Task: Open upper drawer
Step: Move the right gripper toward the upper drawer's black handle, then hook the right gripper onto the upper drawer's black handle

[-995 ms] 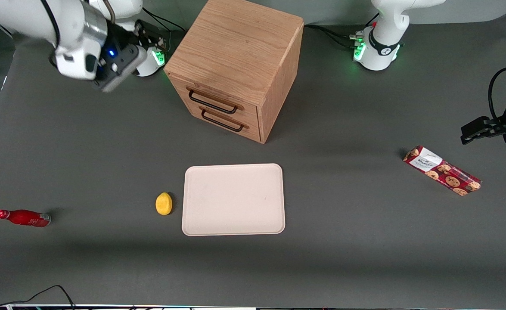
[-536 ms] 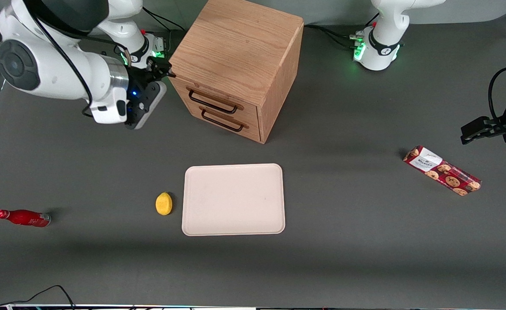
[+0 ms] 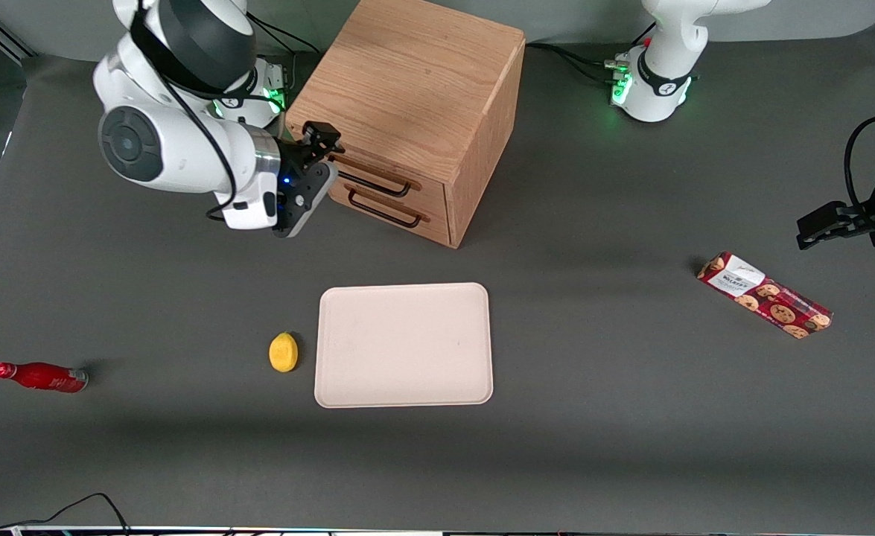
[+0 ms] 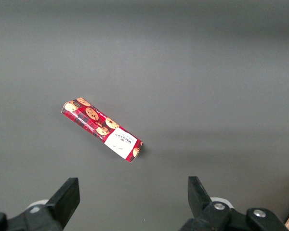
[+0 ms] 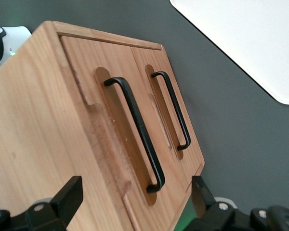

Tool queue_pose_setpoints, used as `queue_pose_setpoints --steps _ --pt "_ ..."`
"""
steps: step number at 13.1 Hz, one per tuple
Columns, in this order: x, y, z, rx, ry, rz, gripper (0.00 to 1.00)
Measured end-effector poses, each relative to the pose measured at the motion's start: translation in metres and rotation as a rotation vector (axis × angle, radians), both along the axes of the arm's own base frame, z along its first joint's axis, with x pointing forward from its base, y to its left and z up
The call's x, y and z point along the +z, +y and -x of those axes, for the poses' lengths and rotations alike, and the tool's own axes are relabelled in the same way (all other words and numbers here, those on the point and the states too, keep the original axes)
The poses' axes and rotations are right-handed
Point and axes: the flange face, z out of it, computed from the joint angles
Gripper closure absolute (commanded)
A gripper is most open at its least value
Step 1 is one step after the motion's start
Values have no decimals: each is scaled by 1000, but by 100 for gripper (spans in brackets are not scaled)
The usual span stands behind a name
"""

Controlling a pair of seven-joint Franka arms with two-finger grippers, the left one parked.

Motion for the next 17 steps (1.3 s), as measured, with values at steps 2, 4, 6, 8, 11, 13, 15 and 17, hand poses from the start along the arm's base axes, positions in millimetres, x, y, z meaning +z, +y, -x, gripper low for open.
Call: queue_pose_setpoints --steps 2,4,6,8,11,13,15,17 --pt "-11 2 3 -10 -11 2 0" --pt "-22 6 6 -16 -23 2 0" --pt "-36 12 12 -19 -34 5 0" --pt "-48 17 20 -18 -38 10 0" --pt "-57 18 26 -19 -52 19 0" --pt "-63 17 26 -20 -66 28 0" --pt "-69 17 27 -24 -74 32 0" --pt "-74 22 32 -17 -75 33 0"
